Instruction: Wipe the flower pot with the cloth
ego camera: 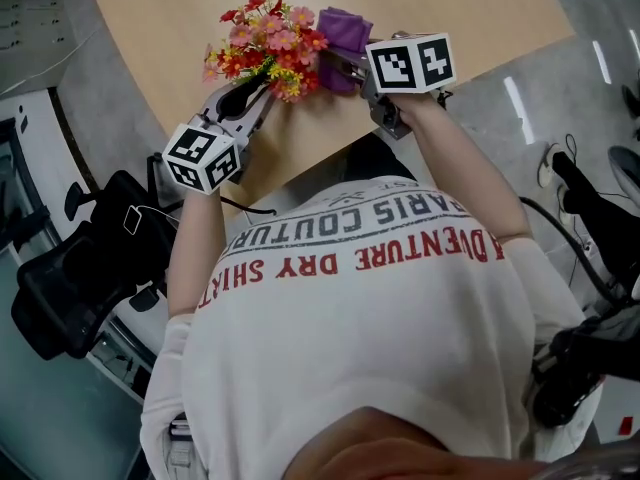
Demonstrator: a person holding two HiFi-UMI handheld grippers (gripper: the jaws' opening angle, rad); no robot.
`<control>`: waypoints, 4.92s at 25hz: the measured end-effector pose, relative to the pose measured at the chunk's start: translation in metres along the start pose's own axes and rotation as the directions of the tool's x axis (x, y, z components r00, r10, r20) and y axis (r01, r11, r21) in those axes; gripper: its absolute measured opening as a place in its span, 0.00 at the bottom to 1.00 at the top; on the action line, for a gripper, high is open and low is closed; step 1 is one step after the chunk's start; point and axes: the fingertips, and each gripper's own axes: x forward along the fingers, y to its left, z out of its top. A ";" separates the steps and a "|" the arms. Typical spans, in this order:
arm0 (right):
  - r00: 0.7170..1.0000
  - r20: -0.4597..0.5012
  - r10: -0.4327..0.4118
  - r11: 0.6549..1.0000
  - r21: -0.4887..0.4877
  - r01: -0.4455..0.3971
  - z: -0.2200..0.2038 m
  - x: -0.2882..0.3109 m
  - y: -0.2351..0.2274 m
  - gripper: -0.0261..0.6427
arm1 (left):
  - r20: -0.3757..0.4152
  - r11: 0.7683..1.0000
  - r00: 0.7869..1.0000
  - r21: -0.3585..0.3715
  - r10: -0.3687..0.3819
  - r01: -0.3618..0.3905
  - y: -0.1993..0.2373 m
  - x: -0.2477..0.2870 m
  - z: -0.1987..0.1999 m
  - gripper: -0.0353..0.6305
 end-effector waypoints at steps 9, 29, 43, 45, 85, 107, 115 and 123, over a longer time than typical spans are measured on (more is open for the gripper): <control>0.980 -0.137 -0.145 0.985 -0.111 0.130 -0.015 0.016 -0.032 0.11 | -0.004 1.000 1.000 0.006 -0.014 0.014 0.002 0.002 -0.001 0.21; 0.987 0.037 -0.159 0.987 -0.011 0.159 -0.015 -0.026 -0.018 0.11 | 0.066 0.860 0.863 -0.144 0.501 -0.489 0.002 0.010 -0.009 0.62; 0.996 0.079 -0.042 0.999 0.006 0.041 -0.005 -0.037 -0.014 0.11 | 0.113 0.913 0.907 -0.041 0.407 -0.405 0.010 0.026 0.001 0.63; 0.997 0.071 -0.021 1.000 -0.003 0.021 -0.005 -0.037 -0.009 0.11 | 0.110 0.942 0.936 0.004 0.333 -0.336 0.011 0.023 0.001 0.63; 0.982 -0.158 -0.104 0.995 -0.029 0.100 -0.011 0.016 -0.033 0.11 | 0.061 0.991 0.997 0.122 0.049 -0.056 0.014 0.019 0.005 0.63; 0.994 0.051 -0.099 0.995 0.018 0.098 -0.021 -0.029 -0.011 0.11 | 0.138 0.838 0.826 -0.080 0.546 -0.540 0.018 0.044 0.018 0.70; 0.995 0.059 -0.083 0.996 0.033 0.082 -0.041 -0.022 0.000 0.11 | 0.167 0.906 0.893 -0.002 0.418 -0.423 0.021 0.028 0.007 0.69; 0.998 0.051 -0.027 1.000 0.011 0.026 -0.015 -0.024 0.005 0.11 | 0.111 0.975 0.985 0.162 0.133 -0.150 0.021 0.029 0.017 0.69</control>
